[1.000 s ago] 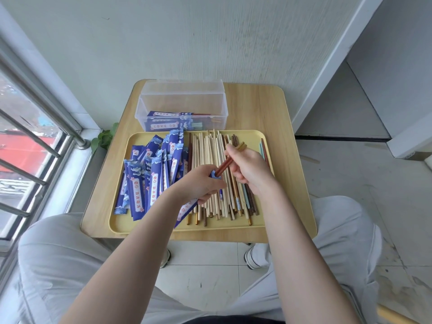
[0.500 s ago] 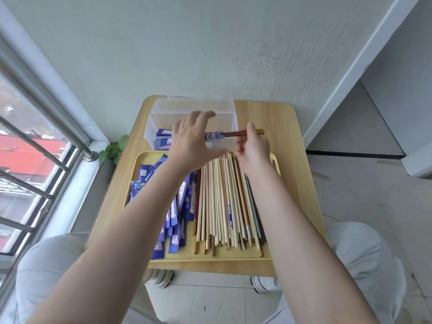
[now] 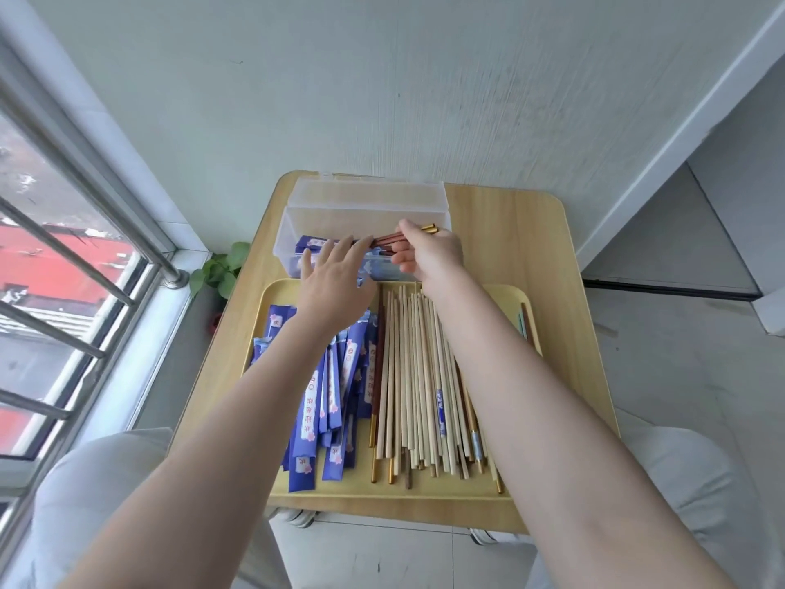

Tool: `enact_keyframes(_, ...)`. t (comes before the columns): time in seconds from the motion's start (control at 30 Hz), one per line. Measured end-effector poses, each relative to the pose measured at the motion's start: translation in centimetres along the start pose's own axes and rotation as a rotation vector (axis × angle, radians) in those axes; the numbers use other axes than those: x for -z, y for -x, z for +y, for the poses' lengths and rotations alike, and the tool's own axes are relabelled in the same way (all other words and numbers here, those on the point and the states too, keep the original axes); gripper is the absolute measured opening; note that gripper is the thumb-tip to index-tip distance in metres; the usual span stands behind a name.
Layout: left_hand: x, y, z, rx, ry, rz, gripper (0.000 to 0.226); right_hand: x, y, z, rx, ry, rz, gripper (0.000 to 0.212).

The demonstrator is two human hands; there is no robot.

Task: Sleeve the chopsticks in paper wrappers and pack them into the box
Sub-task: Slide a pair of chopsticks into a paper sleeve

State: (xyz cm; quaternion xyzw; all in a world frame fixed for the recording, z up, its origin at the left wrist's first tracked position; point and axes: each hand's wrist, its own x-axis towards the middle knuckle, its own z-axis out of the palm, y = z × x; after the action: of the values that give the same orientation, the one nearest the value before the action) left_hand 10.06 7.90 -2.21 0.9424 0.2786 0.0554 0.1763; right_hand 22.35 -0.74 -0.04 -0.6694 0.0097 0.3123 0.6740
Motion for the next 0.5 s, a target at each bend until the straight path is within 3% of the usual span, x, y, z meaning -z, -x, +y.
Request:
enact_keyframes(0.17, -1.0, 0.1, -0.6, -0.029, -0.143, 0.006, 0.067, 1.6, 0.2, -0.7, -0.086, 0.069, 0.069, 0.042)
enact_keyframes(0.3, -1.5, 0.0, -0.5, -0.027, -0.206, -0.016, 0.069, 2.7, 1.0, -1.6, 0.041, 0.410, 0.108, 0.022)
enact_keyframes(0.5, -1.3, 0.0, 0.0, -0.025, -0.200, -0.050, 0.071, 3.6, 1.5, -1.9, 0.128, 0.713, 0.020, 0.036)
